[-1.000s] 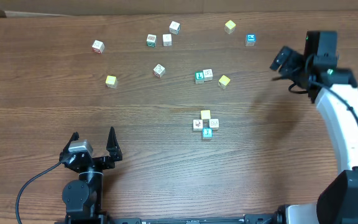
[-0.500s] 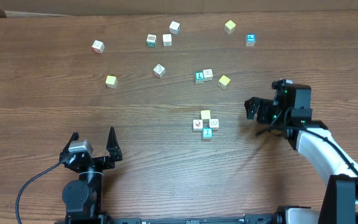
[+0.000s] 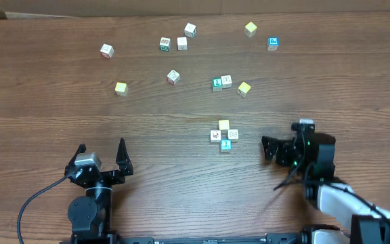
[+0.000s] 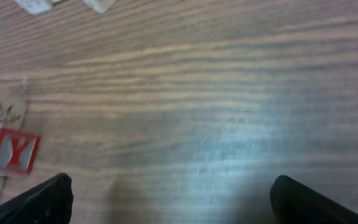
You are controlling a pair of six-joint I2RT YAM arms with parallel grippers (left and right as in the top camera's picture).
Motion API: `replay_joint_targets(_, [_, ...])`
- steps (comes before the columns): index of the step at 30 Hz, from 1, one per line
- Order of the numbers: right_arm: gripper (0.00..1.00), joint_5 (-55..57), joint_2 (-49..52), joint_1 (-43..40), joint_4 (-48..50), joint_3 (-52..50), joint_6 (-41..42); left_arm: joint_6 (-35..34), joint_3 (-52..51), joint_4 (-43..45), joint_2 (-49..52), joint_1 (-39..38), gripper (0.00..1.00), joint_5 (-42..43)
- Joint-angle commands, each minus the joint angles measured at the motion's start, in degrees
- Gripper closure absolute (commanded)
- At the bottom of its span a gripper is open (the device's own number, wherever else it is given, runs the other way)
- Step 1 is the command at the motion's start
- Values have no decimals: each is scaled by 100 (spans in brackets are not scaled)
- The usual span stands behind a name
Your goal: Form a circle
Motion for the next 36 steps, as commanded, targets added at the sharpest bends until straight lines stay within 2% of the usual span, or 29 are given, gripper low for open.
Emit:
replay_joint_targets(1, [0,-129,-417,-7,219,-505,57,127,-20,7,-66,31,0,22])
replay_joint_targets(11, [0,-269,-1871,-7,284,-1167,31,127,-20,9,-66,31,0,22])
replay_joint_targets(20, [0,-337,-3001,-7,-374,-1158,33,127,-20,7,-63,31,1,22])
replay_joint_targets(28, [0,-374,-3974,-7,-1709,-1158,33,127,-20,9,-63,31,0,22])
replay_joint_targets(36, [0,-417,-4996,20,-2041,-1158,37,127,-20,7,-63,31,0,22])
